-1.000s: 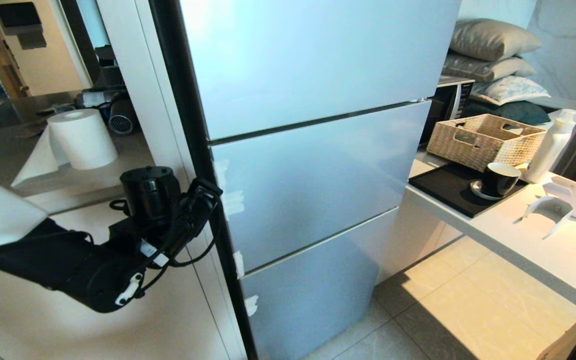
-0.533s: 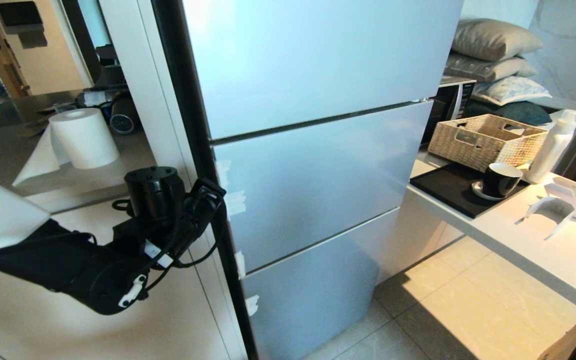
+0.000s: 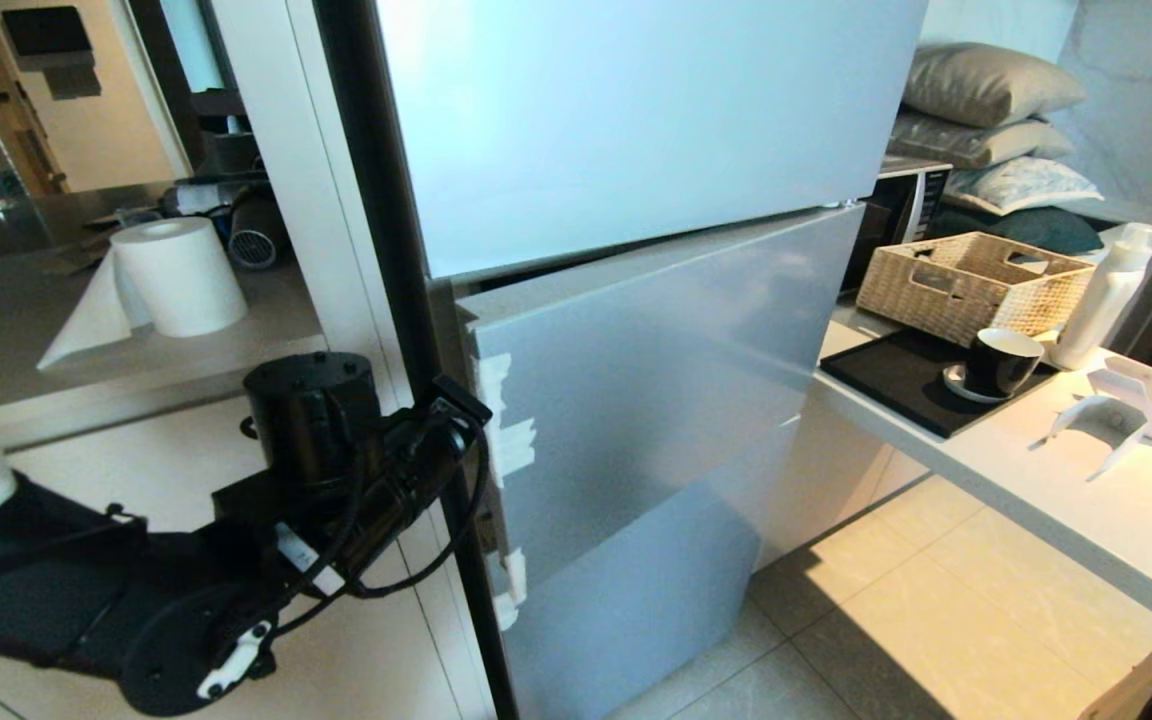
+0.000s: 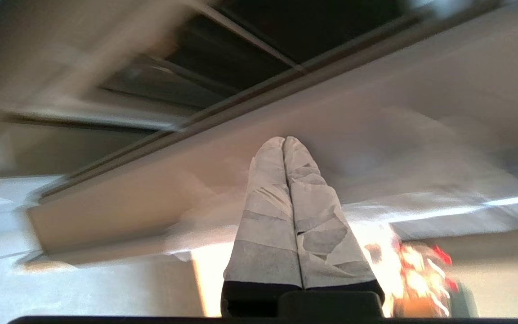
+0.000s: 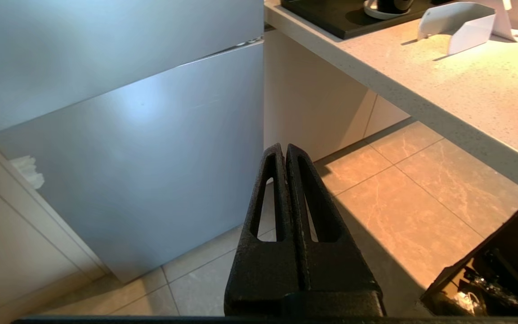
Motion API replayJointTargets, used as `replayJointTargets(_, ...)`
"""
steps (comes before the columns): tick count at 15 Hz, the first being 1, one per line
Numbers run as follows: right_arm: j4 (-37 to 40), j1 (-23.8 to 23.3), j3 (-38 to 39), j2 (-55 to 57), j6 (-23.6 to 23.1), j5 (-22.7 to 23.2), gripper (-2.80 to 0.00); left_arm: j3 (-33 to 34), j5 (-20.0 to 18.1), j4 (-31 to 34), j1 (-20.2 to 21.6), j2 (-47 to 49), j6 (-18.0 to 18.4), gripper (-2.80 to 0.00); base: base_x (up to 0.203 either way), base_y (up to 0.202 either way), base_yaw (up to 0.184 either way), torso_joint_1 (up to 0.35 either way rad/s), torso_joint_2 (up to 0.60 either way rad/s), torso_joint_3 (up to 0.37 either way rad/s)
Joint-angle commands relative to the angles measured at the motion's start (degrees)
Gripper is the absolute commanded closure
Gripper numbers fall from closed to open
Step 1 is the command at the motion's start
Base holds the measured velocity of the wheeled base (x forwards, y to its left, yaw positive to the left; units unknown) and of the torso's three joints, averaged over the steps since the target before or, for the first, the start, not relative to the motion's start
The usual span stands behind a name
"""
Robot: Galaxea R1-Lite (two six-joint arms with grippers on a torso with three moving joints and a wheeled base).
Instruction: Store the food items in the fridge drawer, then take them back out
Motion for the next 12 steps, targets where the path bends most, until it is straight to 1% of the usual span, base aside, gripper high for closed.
replayJointTargets(1,0.0,0.0,0.0,0.1,0.0,0.0,0.00,3.2,0.0,-0.2,-3.2,-3.6,-0.3,0.00,0.000,0.000,0.000,0.000,0.00,0.000)
replayJointTargets(3,0.0,0.0,0.0,0.1,0.1,0.0,0.00,5.9,-0.1,-0.2,-6.8,-5.5,-0.3,0.00,0.000,0.000,0.000,0.000,0.00,0.000)
replayJointTargets(4,0.0,0.0,0.0,0.1,0.0,0.0,0.00,7.8,-0.3,-0.1,-9.8,-6.8,-0.1,0.00,0.000,0.000,0.000,0.000,0.00,0.000)
replayJointTargets(5,0.0,0.0,0.0,0.1,0.0,0.0,0.00,10.8,-0.5,0.0,-13.7,-8.5,0.4,0.00,0.000,0.000,0.000,0.000,0.00,0.000)
replayJointTargets(6,0.0,0.0,0.0,0.1,0.1,0.0,0.00,14.9,-0.6,0.0,-16.8,-10.3,1.6,0.00,0.000,0.000,0.000,0.000,0.00,0.000)
replayJointTargets(7,0.0,0.0,0.0,0.1,0.1,0.0,0.00,18.8,-0.6,-0.1,-18.6,-12.0,3.4,0.00,0.000,0.000,0.000,0.000,0.00,0.000)
replayJointTargets(9,0.0,0.0,0.0,0.1,0.0,0.0,0.00,23.4,0.2,-0.3,-19.4,-17.0,6.6,0.00,0.000,0.000,0.000,0.000,0.00,0.000)
replayJointTargets(11,0.0,0.0,0.0,0.1,0.0,0.0,0.00,25.1,1.6,0.2,-19.3,-24.3,7.9,0.00,0.000,0.000,0.000,0.000,0.00,0.000)
replayJointTargets(12,0.0,0.0,0.0,0.1,0.1,0.0,0.00,25.3,2.7,1.4,-19.3,-29.1,9.2,0.00,0.000,0.000,0.000,0.000,0.00,0.000)
